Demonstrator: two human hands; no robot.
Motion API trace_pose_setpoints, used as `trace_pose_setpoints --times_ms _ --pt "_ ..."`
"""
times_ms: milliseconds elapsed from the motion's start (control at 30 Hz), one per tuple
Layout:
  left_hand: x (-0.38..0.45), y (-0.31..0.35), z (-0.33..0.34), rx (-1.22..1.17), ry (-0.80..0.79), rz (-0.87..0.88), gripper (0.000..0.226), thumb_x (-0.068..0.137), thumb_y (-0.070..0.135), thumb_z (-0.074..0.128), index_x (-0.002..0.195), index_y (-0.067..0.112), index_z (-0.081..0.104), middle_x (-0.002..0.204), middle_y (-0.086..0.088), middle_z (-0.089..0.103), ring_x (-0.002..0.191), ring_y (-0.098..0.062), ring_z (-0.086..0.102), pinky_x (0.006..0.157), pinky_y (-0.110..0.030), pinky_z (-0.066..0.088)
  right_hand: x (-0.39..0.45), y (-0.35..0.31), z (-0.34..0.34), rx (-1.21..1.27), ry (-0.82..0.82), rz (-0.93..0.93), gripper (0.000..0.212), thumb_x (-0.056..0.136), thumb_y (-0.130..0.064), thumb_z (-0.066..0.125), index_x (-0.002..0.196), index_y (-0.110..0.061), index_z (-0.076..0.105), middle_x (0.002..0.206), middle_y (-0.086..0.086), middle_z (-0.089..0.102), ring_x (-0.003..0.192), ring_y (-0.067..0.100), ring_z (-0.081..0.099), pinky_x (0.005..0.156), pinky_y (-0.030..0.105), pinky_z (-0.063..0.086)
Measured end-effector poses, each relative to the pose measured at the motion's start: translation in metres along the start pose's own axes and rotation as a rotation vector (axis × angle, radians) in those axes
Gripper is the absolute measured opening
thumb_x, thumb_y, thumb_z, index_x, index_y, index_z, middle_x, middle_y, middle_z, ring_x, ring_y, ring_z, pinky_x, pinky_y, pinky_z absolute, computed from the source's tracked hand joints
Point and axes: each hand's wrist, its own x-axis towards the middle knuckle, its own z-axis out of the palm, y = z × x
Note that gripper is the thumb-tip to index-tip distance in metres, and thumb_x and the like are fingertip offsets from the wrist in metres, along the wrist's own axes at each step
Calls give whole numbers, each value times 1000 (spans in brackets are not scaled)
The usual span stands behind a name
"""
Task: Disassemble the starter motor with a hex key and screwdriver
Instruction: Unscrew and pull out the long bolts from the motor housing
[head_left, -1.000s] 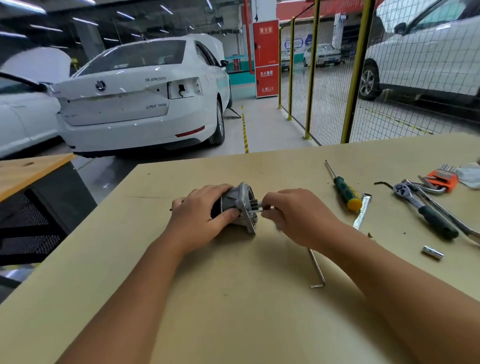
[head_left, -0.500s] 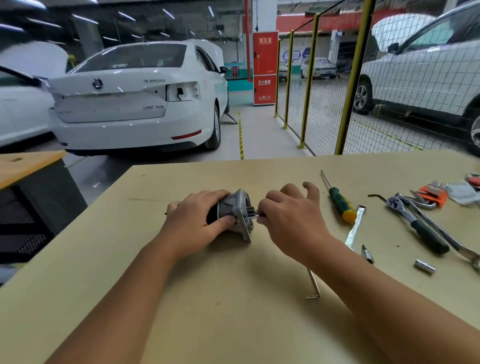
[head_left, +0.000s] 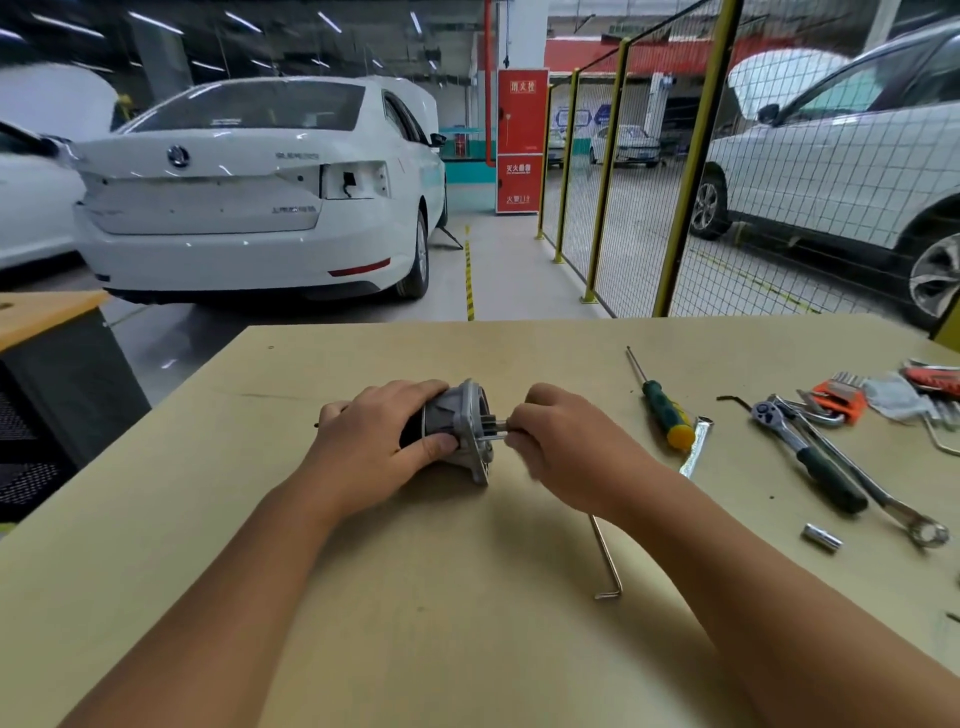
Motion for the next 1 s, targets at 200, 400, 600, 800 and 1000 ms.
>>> trace_pose_setpoints --times_ms 200,400,600,800,1000 --pt "0 0 0 2 -1 1 74 80 84 38 146 50 41 137 28 54 124 -8 50 95 -43 35 -5 -5 -1 -191 158 14 17 97 -45 58 98 -31 68 101 -13 65 98 23 55 85 43 38" --pt "0 1 -2 2 -2 1 70 83 78 45 147 49 42 137 28 54 125 -7 49 99 -44 35 -4 -3 -2 -5 58 23 26 100 -41 55 103 -21 71 91 0 60 83 29 61 67 37 49" --pt "-1 2 -2 3 1 2 71 82 79 46 147 49 43 138 28 54 126 -7 50 101 -44 37 -3 5 1 23 62 40 27 104 -28 52 107 -9 70 106 4 54 84 30 58 76 42 51" --pt "-1 1 -2 6 4 4 73 81 82 44 147 49 43 137 28 55 124 -7 51 99 -44 39 -6 0 -3 -175 203 11 9 94 -34 67 96 -27 73 100 -9 67 94 24 57 82 41 36" --pt "0 1 0 1 4 1 74 80 83 44 147 50 42 135 29 55 123 -6 51 99 -44 38 -4 3 -4 55 115 -15 11 95 -22 67 93 -16 58 90 0 59 76 30 54 64 41 48"
